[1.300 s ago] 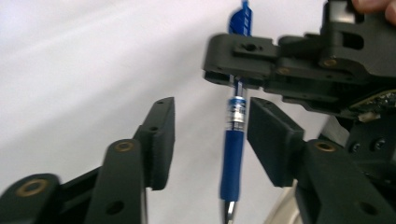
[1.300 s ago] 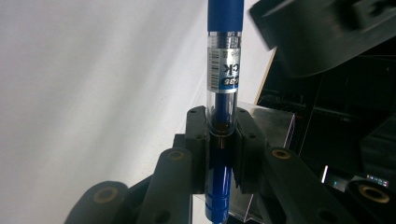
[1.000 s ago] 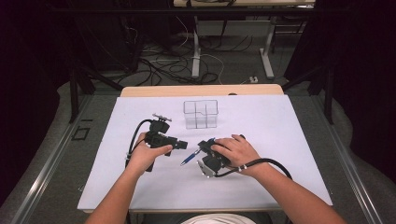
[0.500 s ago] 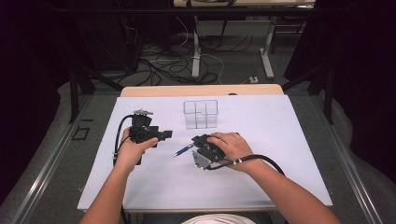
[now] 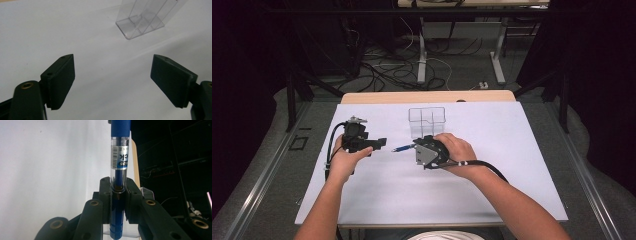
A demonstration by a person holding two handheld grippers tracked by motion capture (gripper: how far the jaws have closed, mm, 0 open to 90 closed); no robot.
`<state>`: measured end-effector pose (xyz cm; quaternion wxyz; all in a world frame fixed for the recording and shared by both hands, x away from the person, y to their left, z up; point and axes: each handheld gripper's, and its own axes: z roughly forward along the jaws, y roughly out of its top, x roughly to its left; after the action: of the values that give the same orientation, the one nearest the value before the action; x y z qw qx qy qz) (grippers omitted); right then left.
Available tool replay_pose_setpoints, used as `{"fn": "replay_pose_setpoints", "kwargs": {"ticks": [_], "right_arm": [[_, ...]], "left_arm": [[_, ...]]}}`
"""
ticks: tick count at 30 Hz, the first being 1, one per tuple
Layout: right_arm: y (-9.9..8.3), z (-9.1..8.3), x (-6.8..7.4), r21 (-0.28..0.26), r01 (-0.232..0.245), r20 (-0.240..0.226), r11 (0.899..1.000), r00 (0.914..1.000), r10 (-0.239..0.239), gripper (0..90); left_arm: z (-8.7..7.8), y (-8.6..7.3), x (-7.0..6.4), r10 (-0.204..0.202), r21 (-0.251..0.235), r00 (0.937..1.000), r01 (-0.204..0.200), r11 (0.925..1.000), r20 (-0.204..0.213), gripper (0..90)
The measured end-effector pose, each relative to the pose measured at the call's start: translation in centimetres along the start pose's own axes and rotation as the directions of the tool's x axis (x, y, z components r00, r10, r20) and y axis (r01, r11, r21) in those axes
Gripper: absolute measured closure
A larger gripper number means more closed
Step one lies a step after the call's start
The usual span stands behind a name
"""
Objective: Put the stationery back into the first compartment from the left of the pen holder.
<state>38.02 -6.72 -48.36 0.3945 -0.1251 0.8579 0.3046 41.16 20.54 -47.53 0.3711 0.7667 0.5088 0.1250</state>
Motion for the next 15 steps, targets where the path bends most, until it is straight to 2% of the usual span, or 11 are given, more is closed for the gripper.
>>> {"fn": "replay_pose_setpoints", "kwargs": {"ticks": [4,6,8,12,13,15], "right_arm": [[0.0,0.2,-0.8,-0.022,-0.070,-0.009,0.997,0.9975,0.070,79.5],[-0.1,0.4,-1.2,-0.038,-0.109,-0.014,0.993,0.9940,0.108,79.5],[-0.2,0.5,-1.6,-0.049,-0.151,-0.014,0.987,0.9886,0.150,79.5],[-0.3,0.7,-2.6,-0.069,-0.226,-0.020,0.972,0.9741,0.225,79.5],[-0.3,0.8,-2.8,-0.069,-0.240,-0.020,0.968,0.9709,0.239,79.4],[-0.3,0.9,-3.4,-0.079,-0.287,-0.029,0.955,0.9580,0.285,79.5]], "left_arm": [[-0.2,0.1,0.6,-0.039,-0.007,0.9992,0.039,0.9992,-0.003,15.9],[-0.3,0.1,0.8,-0.049,-0.016,0.9986,0.049,0.9987,-0.018,15.3],[-0.3,0.1,1.1,-0.057,-0.014,0.9981,0.056,0.9983,-0.025,10.0],[-0.4,0.1,1.6,-0.086,-0.015,0.9960,0.086,0.9962,-0.023,5.5],[-0.3,0.0,1.7,-0.093,-0.029,0.9955,0.092,0.9953,-0.022,3.5],[-0.4,-0.1,2.0,-0.115,-0.033,0.9934,0.114,0.9929,-0.005,0.1]]}}
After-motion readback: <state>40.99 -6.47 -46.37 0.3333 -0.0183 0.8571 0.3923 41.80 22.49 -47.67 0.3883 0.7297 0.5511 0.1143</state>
